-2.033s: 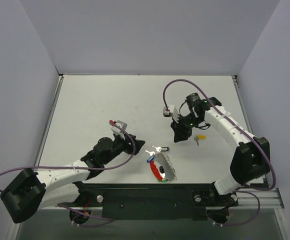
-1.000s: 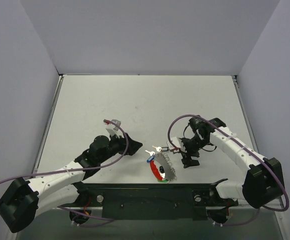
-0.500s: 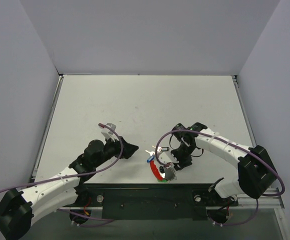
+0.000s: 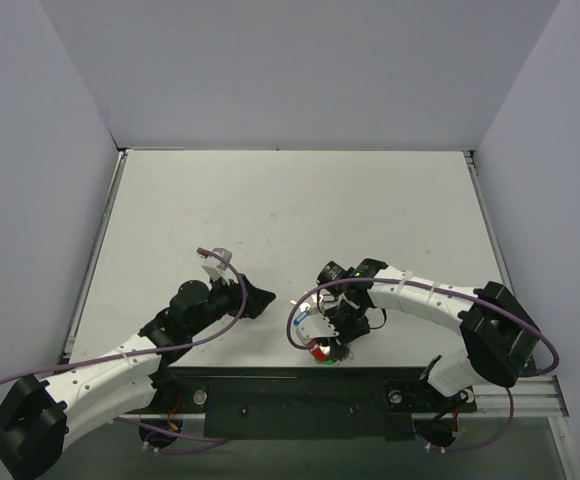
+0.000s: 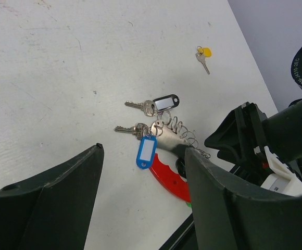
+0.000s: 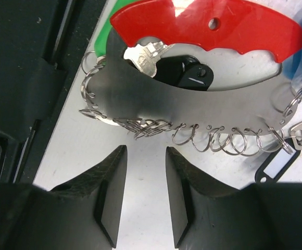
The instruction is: Put the keys on the keyring
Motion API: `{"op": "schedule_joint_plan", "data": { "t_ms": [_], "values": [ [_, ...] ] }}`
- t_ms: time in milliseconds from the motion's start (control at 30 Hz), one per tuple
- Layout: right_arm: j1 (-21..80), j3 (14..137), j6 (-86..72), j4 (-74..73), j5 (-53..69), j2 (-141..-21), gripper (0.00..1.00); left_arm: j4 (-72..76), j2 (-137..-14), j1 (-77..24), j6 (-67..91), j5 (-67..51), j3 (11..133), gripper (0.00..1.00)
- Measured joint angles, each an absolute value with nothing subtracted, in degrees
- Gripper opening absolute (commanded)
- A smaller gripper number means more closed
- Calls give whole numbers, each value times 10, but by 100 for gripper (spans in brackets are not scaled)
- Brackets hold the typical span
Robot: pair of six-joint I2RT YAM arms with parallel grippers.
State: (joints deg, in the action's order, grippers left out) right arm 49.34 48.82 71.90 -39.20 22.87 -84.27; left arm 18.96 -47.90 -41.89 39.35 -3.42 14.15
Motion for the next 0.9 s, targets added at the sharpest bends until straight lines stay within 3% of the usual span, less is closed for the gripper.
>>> {"op": "schedule_joint_plan", "data": {
  "t_ms": [400,633,900],
  "values": [
    [495,507,643,-371,188,-860,31,182,-461,-419,387,-26,138,73],
    [361,563,545,-359,200,-811,35,163,-446,-404,379,-17,142,75],
    [228,569,474,-357,292,-754,37,142,-487,-384,369,-34,192,74]
  ]
}}
